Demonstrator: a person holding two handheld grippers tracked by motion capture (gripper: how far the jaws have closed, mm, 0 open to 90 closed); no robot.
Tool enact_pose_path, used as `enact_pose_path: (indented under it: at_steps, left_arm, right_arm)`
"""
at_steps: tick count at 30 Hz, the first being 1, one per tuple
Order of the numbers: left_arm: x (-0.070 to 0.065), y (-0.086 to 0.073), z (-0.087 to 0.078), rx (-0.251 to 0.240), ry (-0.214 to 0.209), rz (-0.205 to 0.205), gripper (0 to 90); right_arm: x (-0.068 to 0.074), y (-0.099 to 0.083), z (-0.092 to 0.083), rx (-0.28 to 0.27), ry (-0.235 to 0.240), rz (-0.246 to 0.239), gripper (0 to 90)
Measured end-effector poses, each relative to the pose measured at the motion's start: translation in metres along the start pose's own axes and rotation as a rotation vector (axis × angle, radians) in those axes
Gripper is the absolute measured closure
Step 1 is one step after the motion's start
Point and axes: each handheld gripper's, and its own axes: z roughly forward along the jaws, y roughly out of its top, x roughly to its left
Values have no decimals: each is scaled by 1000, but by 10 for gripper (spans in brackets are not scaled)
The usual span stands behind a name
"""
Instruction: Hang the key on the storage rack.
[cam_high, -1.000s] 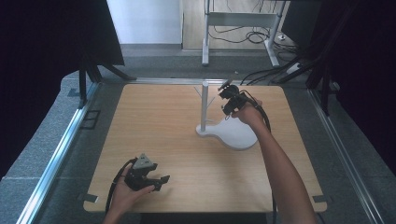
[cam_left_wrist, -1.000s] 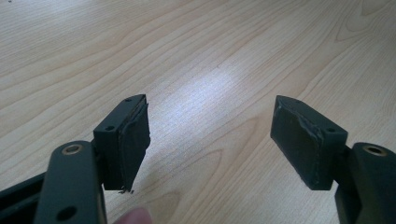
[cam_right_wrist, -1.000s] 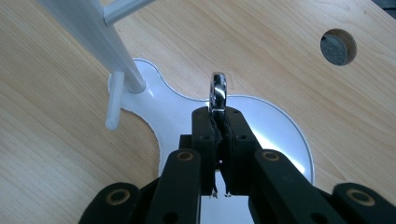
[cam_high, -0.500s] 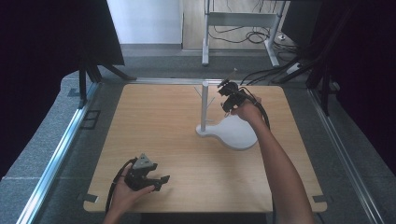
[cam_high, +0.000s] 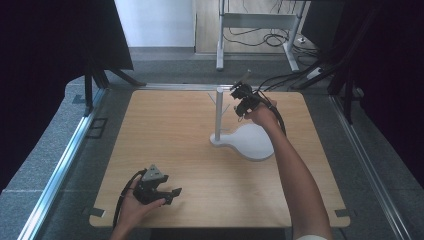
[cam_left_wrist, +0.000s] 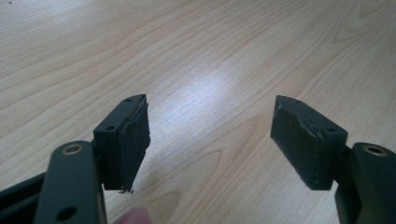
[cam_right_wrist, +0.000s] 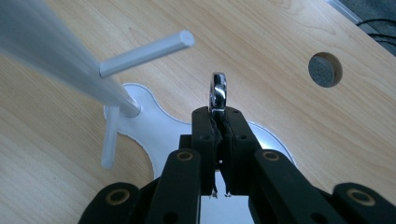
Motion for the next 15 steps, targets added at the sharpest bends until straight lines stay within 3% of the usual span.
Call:
enact_pose_path:
  at_steps: [15]
  left_arm:
    - [1,0,0,0,-1,-4,287]
  right_arm:
    - [1,11,2,-24,-10,-1,842]
